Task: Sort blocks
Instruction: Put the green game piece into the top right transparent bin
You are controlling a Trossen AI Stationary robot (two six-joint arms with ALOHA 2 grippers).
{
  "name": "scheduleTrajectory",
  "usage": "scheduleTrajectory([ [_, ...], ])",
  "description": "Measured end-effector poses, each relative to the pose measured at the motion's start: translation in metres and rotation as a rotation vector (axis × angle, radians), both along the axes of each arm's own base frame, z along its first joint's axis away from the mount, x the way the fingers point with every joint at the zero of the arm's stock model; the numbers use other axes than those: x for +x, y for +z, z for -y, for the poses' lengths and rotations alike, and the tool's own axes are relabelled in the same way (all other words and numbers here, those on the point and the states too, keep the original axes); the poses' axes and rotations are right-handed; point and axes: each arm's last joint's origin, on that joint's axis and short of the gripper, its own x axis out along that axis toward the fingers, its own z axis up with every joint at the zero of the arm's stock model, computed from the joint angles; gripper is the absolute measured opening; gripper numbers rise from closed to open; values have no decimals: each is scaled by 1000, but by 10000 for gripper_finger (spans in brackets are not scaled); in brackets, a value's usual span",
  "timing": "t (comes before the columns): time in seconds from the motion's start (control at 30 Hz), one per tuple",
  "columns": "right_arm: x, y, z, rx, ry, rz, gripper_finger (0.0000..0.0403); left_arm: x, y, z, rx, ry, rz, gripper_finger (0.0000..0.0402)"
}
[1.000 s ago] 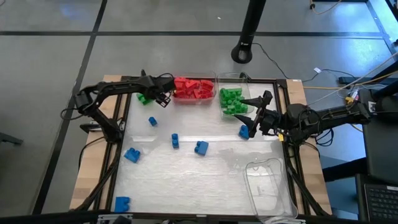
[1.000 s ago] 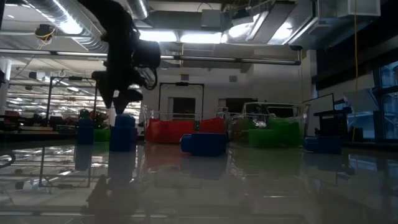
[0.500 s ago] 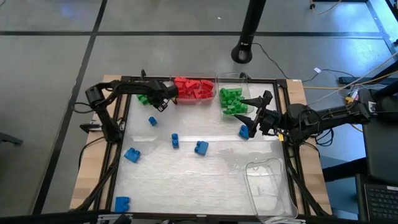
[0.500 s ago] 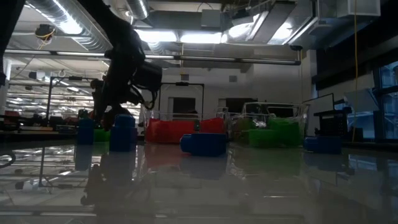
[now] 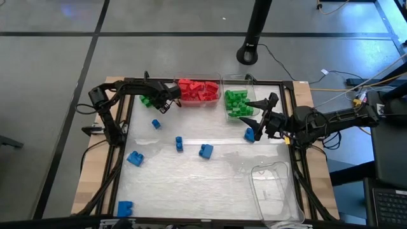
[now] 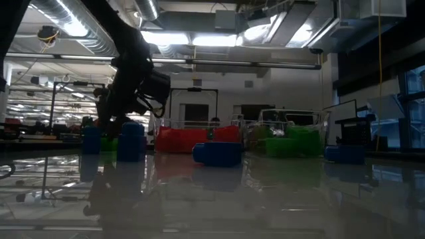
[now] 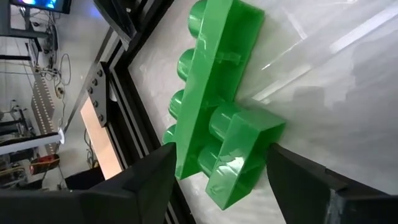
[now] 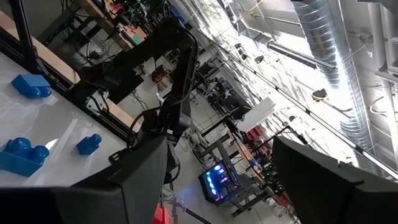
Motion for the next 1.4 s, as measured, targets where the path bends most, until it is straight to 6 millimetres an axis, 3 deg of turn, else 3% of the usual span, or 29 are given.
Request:
scheduleTrajectory([
  [0.27,0,0,0,-1,0,-3,289,-14,-14,-3,7,25,-22,207],
  [0.5,0,0,0,-1,0,-2,289,-12,-16,-6,36,18,6,182],
  [1.2,0,0,0,-1,0,-5,289,-8,-16,-10,31,-50,13,12],
  [1.4,0,-2,0,-4,0,-17,289,-8,-16,-10,26,-56,8,5],
])
